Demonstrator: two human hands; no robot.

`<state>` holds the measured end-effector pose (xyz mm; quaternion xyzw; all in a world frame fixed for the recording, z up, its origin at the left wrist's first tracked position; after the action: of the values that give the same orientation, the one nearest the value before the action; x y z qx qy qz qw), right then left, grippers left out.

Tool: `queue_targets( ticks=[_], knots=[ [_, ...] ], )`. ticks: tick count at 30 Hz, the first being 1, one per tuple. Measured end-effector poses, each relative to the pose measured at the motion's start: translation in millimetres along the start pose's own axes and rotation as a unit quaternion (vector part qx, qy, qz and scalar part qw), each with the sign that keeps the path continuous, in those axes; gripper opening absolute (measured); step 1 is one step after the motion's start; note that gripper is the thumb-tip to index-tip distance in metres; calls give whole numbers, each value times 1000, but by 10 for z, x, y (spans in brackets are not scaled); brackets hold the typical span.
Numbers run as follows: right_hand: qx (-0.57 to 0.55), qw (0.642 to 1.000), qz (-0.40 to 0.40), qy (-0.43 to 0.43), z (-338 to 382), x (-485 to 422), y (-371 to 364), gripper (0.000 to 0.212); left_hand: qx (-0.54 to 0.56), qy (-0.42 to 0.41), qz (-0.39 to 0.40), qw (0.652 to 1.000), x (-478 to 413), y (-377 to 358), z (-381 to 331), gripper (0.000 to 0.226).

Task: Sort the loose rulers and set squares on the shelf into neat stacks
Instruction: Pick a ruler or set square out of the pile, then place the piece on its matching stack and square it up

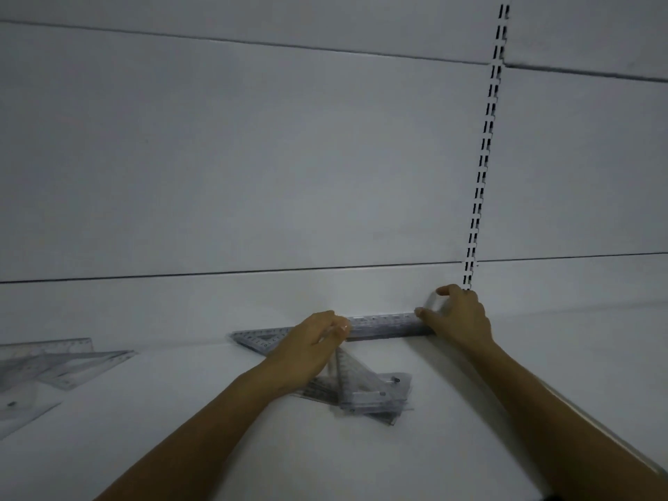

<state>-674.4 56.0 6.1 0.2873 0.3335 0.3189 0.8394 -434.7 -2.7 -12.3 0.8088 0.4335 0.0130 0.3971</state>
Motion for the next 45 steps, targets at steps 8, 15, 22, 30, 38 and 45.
queue_targets(
  ticks=[8, 15, 22, 30, 38, 45],
  knots=[
    [60, 970, 64, 229, 1566, 706, -88, 51, -151, -61, -19, 986, 170, 506, -10, 27],
    [47, 947, 172, 268, 2710, 1570, -1002, 52, -459, -35, 9, 887, 1192, 1927, 708, 77],
    [91, 898, 276, 330, 3792, 2438, -2175, 70, -386, 199, -17, 900, 2369, 2998, 1957, 82],
    [79, 904, 272, 320, 3851, 2555, -2515, 52, -318, 142, -65, 935, 2418, 3035, 2031, 55],
    [40, 906, 164, 388, 3833, 2541, -2389, 26, -238, 74, -86, 965, 2338, 2975, 1940, 40],
    [12, 904, 19, 427, 3902, 2523, -2210, 35, -298, 33, -80, 951, 2351, 2965, 1756, 42]
  ],
)
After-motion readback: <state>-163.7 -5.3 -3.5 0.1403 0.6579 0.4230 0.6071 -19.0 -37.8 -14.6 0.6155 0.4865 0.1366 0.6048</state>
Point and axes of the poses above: each hand's wrist, its own x-axis away from the middle knuckle, its own y-axis out of the back of the hand, z = x × y, the point moved 4 cm from there along -x, towards the middle knuckle
